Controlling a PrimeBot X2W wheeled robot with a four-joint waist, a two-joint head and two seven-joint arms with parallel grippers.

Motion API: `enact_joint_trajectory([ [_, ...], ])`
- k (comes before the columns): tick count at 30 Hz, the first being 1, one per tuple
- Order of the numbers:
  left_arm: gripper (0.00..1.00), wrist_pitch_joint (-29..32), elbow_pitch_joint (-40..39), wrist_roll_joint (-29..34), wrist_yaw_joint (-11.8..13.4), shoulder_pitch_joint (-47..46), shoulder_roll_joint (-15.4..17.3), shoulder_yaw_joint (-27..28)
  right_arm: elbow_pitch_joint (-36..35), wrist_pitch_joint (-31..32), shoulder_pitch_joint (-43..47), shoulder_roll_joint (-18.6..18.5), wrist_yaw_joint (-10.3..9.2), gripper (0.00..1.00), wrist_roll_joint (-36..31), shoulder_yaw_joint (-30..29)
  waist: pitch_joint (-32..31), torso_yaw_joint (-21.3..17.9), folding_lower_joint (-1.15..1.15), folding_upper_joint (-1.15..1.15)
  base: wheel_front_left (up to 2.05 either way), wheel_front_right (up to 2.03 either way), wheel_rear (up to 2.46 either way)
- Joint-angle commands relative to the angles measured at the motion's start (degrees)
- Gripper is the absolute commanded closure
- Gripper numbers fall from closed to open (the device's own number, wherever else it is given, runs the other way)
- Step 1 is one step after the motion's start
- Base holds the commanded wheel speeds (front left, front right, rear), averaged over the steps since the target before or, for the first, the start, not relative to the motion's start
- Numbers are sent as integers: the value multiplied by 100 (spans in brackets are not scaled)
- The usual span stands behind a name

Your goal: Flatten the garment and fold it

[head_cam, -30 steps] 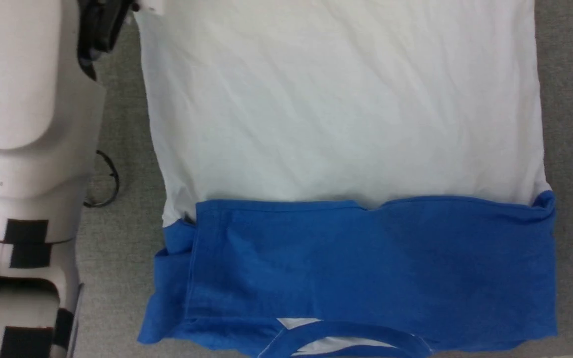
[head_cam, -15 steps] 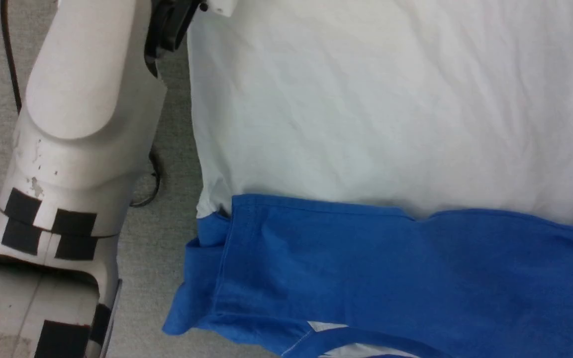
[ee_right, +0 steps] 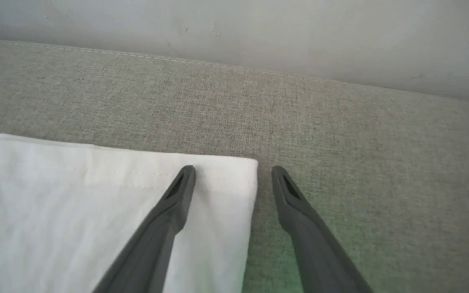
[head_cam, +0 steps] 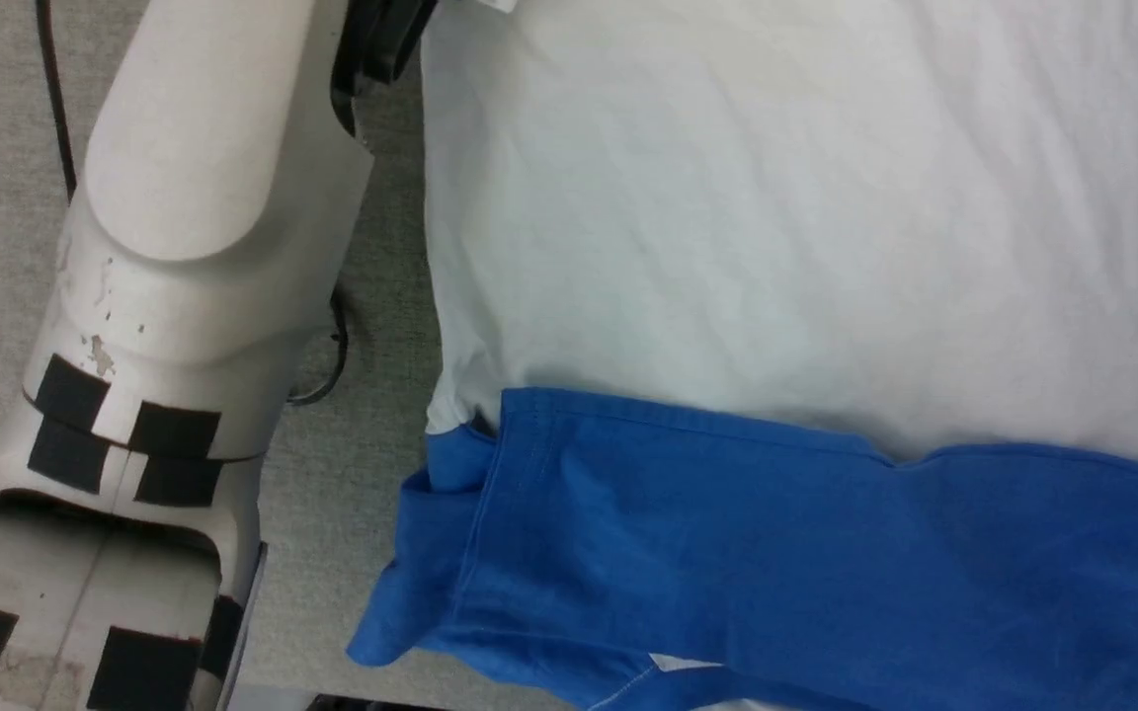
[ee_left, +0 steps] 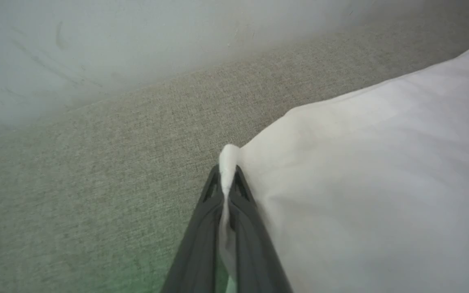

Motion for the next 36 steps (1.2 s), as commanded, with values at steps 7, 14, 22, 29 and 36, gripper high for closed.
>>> enact_joint_trajectory([
  [7, 100, -94, 93, -71, 9, -23, 34, -23, 64, -173, -211, 57, -5, 100, -225, -256, 52, 60, 0, 0, 0, 0, 0],
  [14, 100, -293, 64, -209, 35, -2, 98, 109, 19, -441, -188, 0, -5, 100, -150, -283, -191, 54, 0, 0, 0, 0, 0],
  [22, 100, -833, -276, -404, -53, 354, 283, 287, -168, -864, 165, -188, -5, 100, 445, -98, -742, 24, 0, 0, 0, 0, 0],
  [29, 100, -1393, -1086, -658, -167, 1369, 460, 385, -692, -1128, 1161, -313, -5, 100, 1251, -10, -1517, 36, 0, 0, 0, 0, 0],
  [36, 100, -1367, -2398, -961, -158, 3160, 793, 356, -1508, -1001, 2722, -167, -5, 100, 1756, -224, -2557, 60, 0, 0, 0, 0, 0],
])
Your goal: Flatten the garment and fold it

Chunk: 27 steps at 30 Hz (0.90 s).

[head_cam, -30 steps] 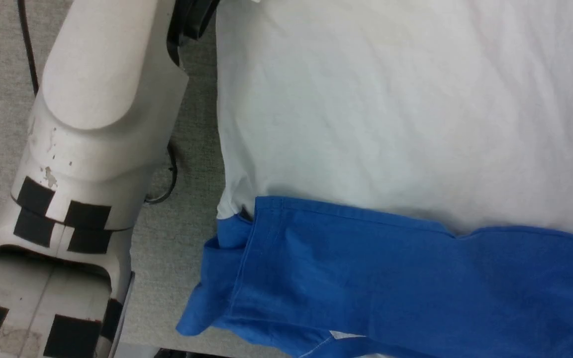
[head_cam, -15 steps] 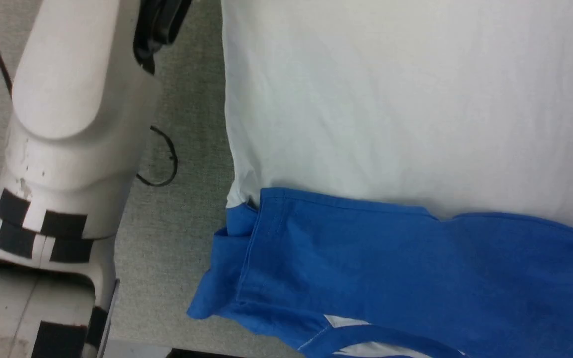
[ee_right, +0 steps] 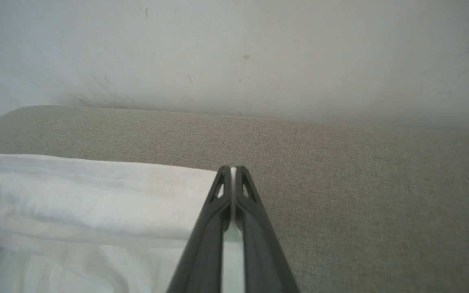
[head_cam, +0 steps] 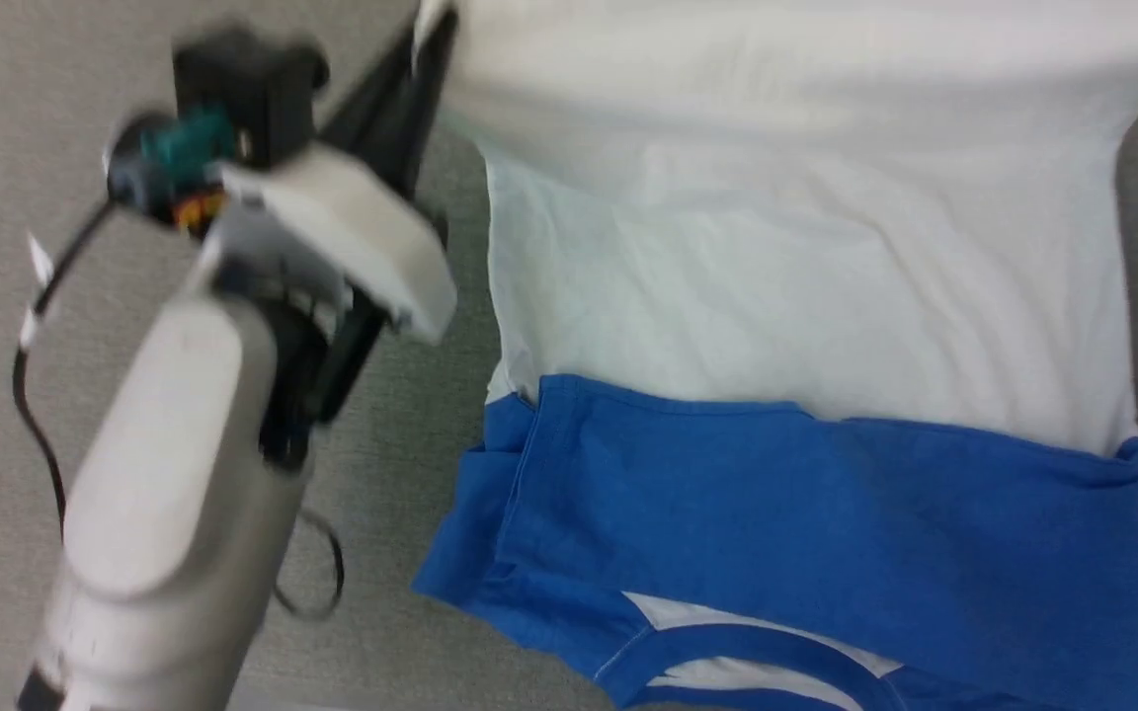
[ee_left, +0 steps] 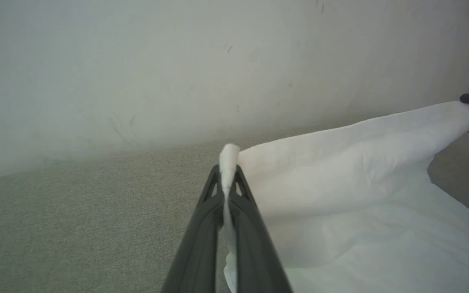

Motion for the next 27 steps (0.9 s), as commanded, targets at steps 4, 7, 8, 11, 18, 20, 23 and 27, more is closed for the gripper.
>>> enact_joint_trajectory([
  [4, 100, 95, -897, -224, 136, 1116, 251, 84, -627, 216, 1005, 317, -5, 100, 174, -308, -1237, 43, 1, -1, 0, 0, 0],
  [7, 100, 114, -1458, -341, 213, 1755, 370, 129, -1127, 371, 1636, 550, -5, 100, 222, -542, -1499, 83, 1, -1, 0, 0, 0],
  [8, 100, 114, -1614, -370, 208, 1964, 415, 112, -1284, 420, 1853, 652, -5, 100, 252, -620, -1577, 91, 1, -1, 0, 0, 0],
  [11, 100, 65, -1945, -331, 237, 2601, 563, 38, -1717, 519, 2500, 952, -5, 100, 283, -803, -1764, 90, 1, -1, 0, 0, 0],
  [18, 100, -404, -2013, -393, 230, 3747, 517, -226, -2142, 477, 3620, 1472, -5, 100, 269, -1036, -1884, 84, 1, -1, 0, 0, 0],
  [20, 100, -582, -1878, -318, 232, 4028, 504, -339, -2172, 419, 3929, 1588, -5, 100, 295, -1085, -1881, 94, 1, -1, 0, 0, 0],
  [23, 100, -829, -1581, -220, 163, 4364, 423, -620, -2176, 354, 4383, 1736, -5, 100, 374, -1163, -1851, 122, 1, -1, 0, 0, 0],
  [27, 100, -1244, -1092, -218, 149, 4656, 203, -812, -2111, 292, 4941, 1811, -5, 100, 421, -1130, -1822, 149, 1, -1, 0, 0, 0],
])
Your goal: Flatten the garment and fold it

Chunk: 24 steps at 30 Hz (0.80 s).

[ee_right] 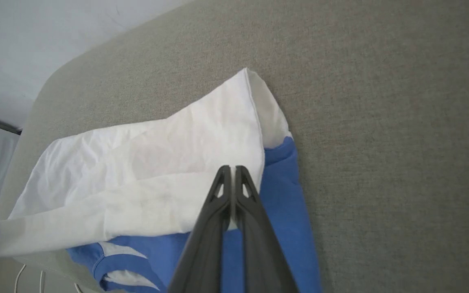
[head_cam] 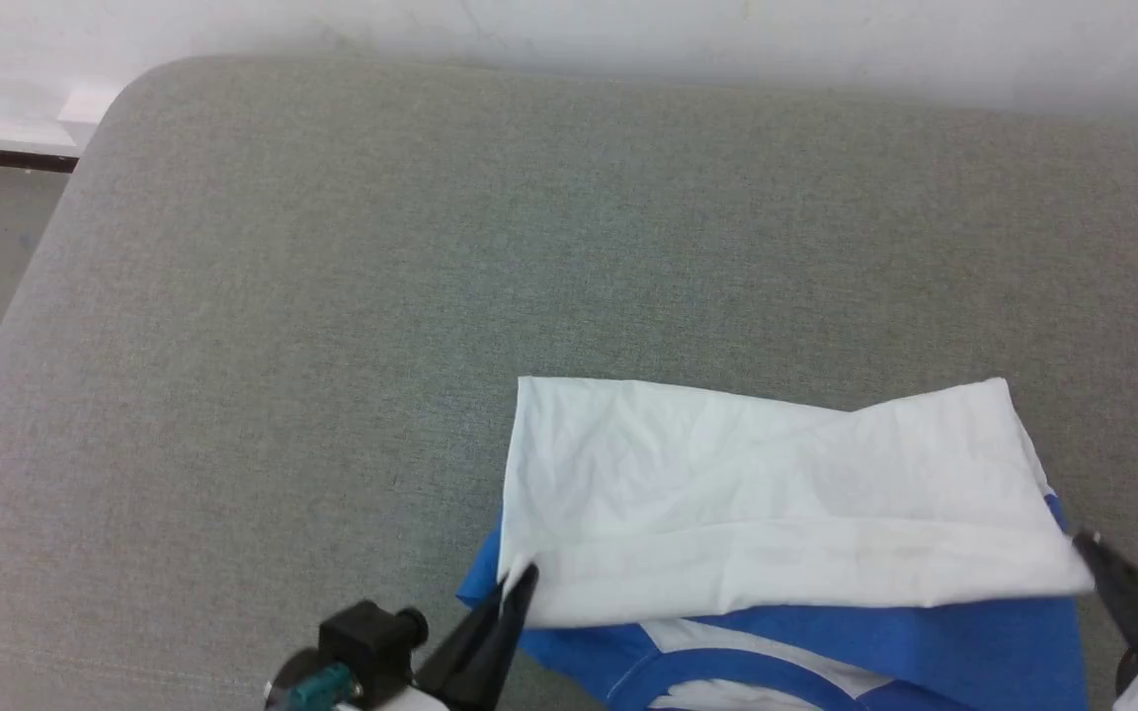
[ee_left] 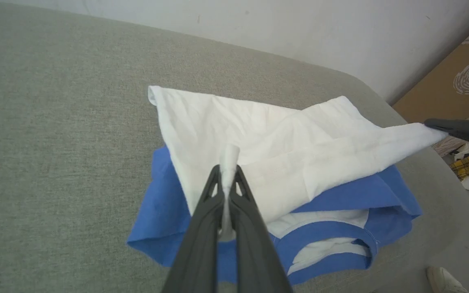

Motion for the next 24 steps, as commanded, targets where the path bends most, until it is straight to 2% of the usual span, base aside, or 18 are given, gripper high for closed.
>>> enact_joint_trajectory([
  [1, 100, -78, 65, -8, -16, 65, -54, 3, 33, -35, 90, 15, -4, 100, 5, 15, 6, 4, 0, 0, 0, 0, 0],
  [6, 100, -398, 625, -143, -14, 280, -166, 36, 210, -41, 587, 53, -4, 100, 51, 82, -48, -15, 0, 0, 0, 0, 0],
  [13, 100, -529, 1060, -292, 4, 559, -75, 137, 430, -76, 962, 62, -4, 100, -50, 221, -241, -73, 0, 0, 0, 0, 0],
  [14, 89, -529, 1082, -314, 8, 584, -68, 149, 459, -63, 995, 64, -4, 85, -61, 240, -267, -83, 0, 0, 0, 0, 0],
  [15, 9, -553, 1092, -332, 29, 605, -64, 177, 470, -54, 1019, 63, -4, 53, -75, 271, -299, -96, 0, 0, 0, 0, 0],
  [16, 0, -574, 1086, -353, 47, 616, -68, 205, 467, -61, 1035, 63, -4, 0, -85, 293, -322, -110, 0, 0, 0, 0, 0],
  [24, 0, -896, 475, -531, 173, 716, -129, 474, 157, -44, 1055, 81, -4, 0, 121, 234, -423, -187, 0, 0, 0, 0, 0],
])
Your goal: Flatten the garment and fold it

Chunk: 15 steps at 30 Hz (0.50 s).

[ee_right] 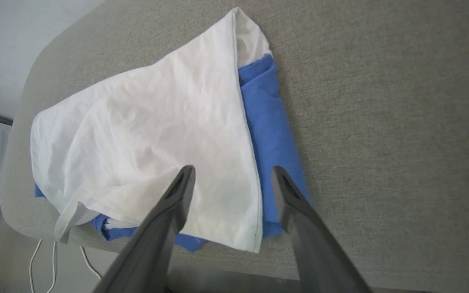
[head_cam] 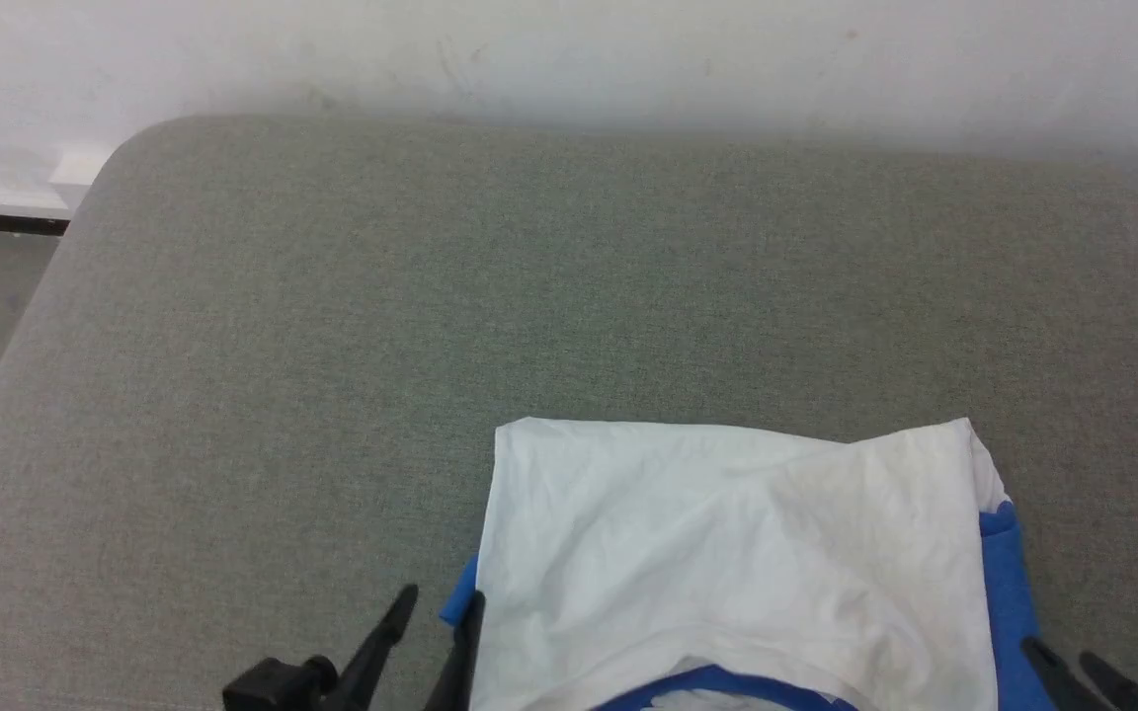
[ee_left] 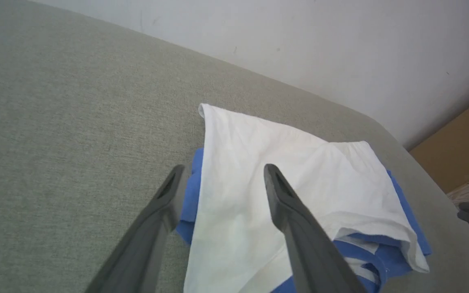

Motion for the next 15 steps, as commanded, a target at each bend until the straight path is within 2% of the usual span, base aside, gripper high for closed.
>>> enact_joint_trajectory([
  [1, 0, -92, -147, -11, 70, 69, -10, 89, -96, 3, -18, 14, -4, 0, 59, -52, 0, -19, 0, -1, 0, 0, 0],
  [3, 0, -246, -498, 33, 190, 62, -29, 229, -248, -63, -135, 17, -4, 0, 70, -172, 17, -31, 0, -1, 0, 0, 0],
  [5, 0, -440, -879, 237, 428, -14, -80, 443, -354, -183, -306, 23, -4, 0, 46, -336, 52, -31, 0, -1, 0, 0, 0],
  [9, 0, -639, -1468, 1171, 1014, -253, -171, 775, -298, -366, -696, -90, -4, 0, -361, -366, 165, -19, 0, -1, 0, 0, 0],
  [12, 0, -664, -1665, 1716, 1222, -354, -288, 730, 11, -362, -974, -161, -4, 0, -641, -225, 254, 21, 0, -1, 0, 0, 0],
  [15, 0, -669, -1711, 2027, 1270, -413, -414, 588, 386, -301, -1182, -240, -4, 0, -896, -103, 342, 95, 0, -1, 0, 0, 0],
])
